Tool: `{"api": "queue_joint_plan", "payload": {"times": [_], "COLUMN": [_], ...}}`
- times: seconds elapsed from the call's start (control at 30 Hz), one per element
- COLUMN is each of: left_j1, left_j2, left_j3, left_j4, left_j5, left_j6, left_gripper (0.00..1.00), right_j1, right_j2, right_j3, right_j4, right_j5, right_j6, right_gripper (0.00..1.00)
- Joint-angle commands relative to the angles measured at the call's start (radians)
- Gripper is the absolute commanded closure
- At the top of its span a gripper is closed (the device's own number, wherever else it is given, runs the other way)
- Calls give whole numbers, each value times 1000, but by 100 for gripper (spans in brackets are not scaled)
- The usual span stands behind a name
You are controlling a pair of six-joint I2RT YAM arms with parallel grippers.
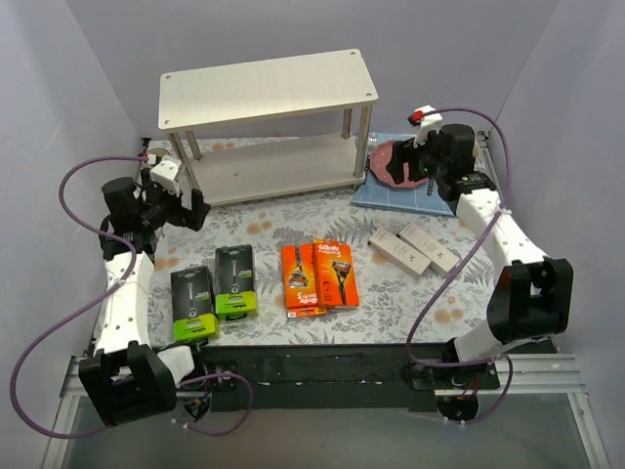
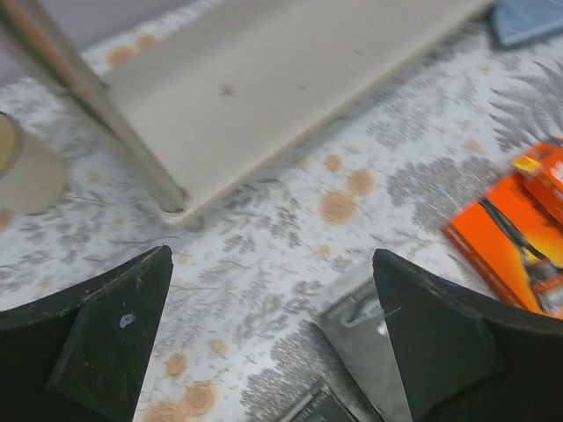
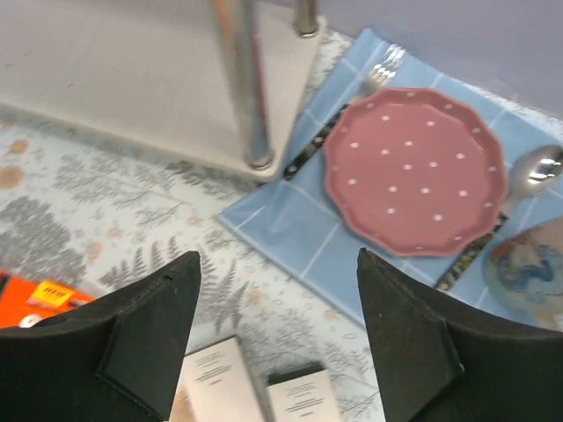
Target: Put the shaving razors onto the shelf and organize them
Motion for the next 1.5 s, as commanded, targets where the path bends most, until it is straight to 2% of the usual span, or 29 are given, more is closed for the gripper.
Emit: {"api": "queue_joint_plan", "payload": {"times": [0.0, 0.07, 0.17, 0.33, 0.43, 0.53, 0.7, 0.87, 1.03, 1.2, 1.27, 1.47], "left_j1": [-5, -5, -5, -8, -8, -8, -8, -8, -13, -17, -20, -45], "left_j2": [157, 274, 352, 366, 370, 367, 329, 288, 289, 315, 318, 338], "left_j3": [121, 163, 186, 185, 194, 208, 177, 119, 65, 71, 77, 76], "left_j4": [-454, -561, -579, -540, -539, -539, -520, -455, -407, -416, -415, -436], "left_j5": [203, 267, 300, 286, 229, 179, 136, 139, 119, 100, 94, 50], "left_j6": [161, 198, 187, 89, -4, -114, -241, -414, -578, -627, -627, -681], "left_gripper": [2, 7, 12, 13, 14, 14, 14, 15, 15, 16, 16, 17], "right_j1": [116, 188, 354, 565, 628, 664, 699, 721, 719, 678, 646, 546], "right_j2": [-16, -13, 59, 234, 279, 322, 403, 499, 541, 477, 437, 350], "right_j3": [-10, -31, 8, 64, 41, 44, 36, 77, 97, -22, -48, -117], "right_j4": [-219, -190, -225, -270, -164, -135, -89, -17, -1, -24, -40, -225], "right_j5": [-11, -108, -215, -300, -311, -317, -442, -456, -432, -278, -263, -191], "right_j6": [-1, -8, -102, -215, -180, -124, -44, 47, 93, 102, 97, -108], "right_gripper": [23, 23, 26, 30, 30, 29, 30, 30, 29, 23, 23, 23]}}
